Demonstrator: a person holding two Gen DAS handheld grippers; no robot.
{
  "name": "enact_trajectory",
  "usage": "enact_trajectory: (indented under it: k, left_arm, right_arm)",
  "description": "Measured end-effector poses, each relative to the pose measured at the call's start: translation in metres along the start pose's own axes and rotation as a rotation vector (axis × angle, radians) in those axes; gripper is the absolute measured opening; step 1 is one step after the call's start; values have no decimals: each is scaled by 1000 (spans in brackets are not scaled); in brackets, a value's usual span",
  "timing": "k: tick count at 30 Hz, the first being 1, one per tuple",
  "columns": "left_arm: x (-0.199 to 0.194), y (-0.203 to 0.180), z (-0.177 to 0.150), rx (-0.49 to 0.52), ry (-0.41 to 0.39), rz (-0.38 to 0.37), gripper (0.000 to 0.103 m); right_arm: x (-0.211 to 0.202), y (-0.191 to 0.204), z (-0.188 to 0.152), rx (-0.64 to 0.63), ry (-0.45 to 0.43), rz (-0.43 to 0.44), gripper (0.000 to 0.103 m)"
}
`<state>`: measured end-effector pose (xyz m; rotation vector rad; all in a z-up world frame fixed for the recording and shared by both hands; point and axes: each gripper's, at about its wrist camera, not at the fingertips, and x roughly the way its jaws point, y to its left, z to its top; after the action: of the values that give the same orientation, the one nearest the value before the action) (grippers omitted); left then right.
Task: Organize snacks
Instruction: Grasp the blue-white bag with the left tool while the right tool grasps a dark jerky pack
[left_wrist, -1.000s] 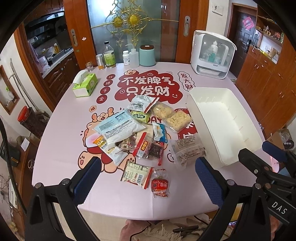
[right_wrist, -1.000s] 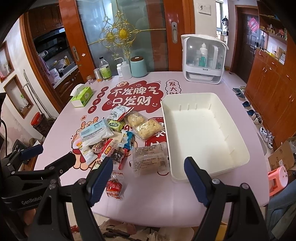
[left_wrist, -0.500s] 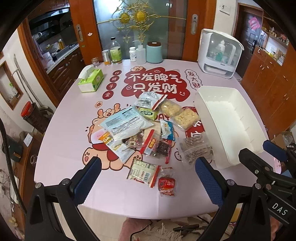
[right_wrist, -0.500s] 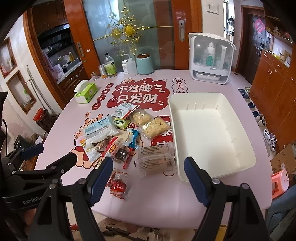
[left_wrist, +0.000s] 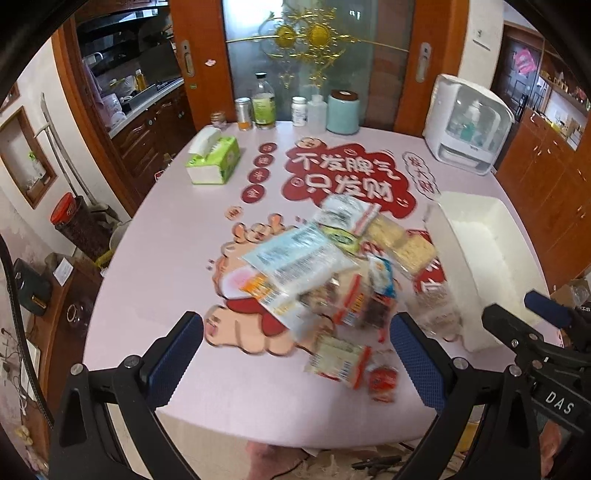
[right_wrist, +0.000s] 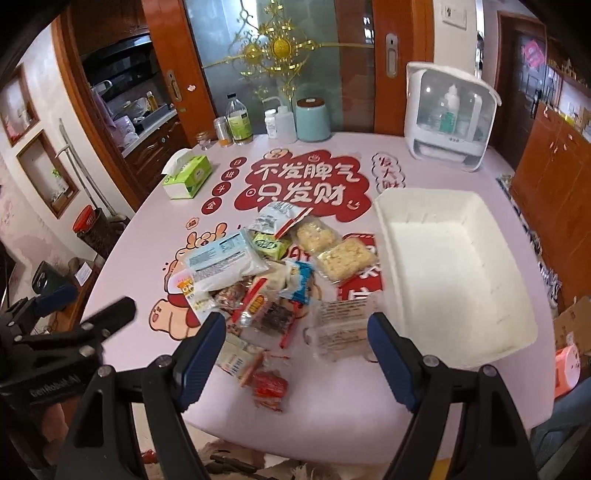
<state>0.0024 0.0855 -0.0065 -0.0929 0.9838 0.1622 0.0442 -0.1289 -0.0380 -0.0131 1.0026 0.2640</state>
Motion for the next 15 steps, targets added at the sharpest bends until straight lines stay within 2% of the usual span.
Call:
enact_trajectory:
  k: [3, 8, 12, 15]
  left_arm:
    - [6, 34, 13, 21, -24, -1, 101]
    - [37, 76, 34, 119, -18, -15, 101]
    - [82, 92, 47, 221, 30, -41, 101]
    - [121, 93, 52, 266, 91, -107, 101]
  right_arm:
    - [12, 12, 9, 26, 20, -8, 80]
    - [40, 23, 20, 121, 70, -29, 80]
    - [67, 26, 22, 191, 118, -56, 80]
    - [96, 24, 18, 240, 170, -97, 80]
